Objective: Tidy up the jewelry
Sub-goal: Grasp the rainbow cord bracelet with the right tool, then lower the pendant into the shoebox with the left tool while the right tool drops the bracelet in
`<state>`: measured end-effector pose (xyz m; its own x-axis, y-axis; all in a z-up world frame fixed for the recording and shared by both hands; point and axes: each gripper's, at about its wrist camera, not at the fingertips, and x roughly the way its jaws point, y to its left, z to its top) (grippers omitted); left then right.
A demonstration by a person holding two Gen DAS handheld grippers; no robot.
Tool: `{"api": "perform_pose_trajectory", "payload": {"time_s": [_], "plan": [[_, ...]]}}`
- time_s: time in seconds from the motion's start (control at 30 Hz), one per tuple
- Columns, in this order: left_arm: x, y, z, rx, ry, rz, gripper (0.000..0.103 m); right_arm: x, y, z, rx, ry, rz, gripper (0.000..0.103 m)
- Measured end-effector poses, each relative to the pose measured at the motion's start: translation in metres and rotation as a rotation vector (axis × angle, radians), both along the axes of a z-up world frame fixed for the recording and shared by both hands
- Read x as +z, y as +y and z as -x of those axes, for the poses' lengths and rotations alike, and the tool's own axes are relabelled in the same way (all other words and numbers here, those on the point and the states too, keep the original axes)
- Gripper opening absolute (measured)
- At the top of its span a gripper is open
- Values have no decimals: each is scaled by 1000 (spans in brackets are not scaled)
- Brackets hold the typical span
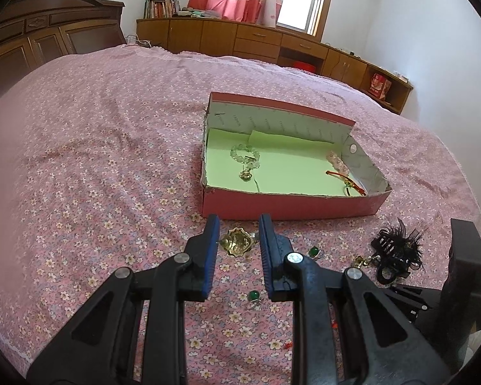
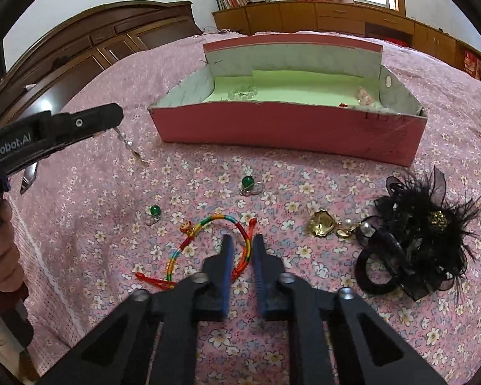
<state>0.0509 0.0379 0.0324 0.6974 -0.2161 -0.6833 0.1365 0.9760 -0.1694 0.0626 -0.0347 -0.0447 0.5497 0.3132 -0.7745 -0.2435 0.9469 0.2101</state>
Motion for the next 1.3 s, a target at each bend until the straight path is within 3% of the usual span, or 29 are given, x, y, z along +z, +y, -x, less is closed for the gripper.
{"api": "perform_pose_trajectory", "payload": {"time_s": [0.33, 0.77, 1.3], "plan": [[8, -3, 2, -14, -13, 4, 17, 33, -18, 12, -21, -105, -41, 6], [38, -19, -5, -43, -109, 2, 17, 87, -34, 12, -75, -316, -42, 6], [51, -30, -46, -39, -183, -22, 17, 113, -47, -46, -158, -393, -54, 6]]}}
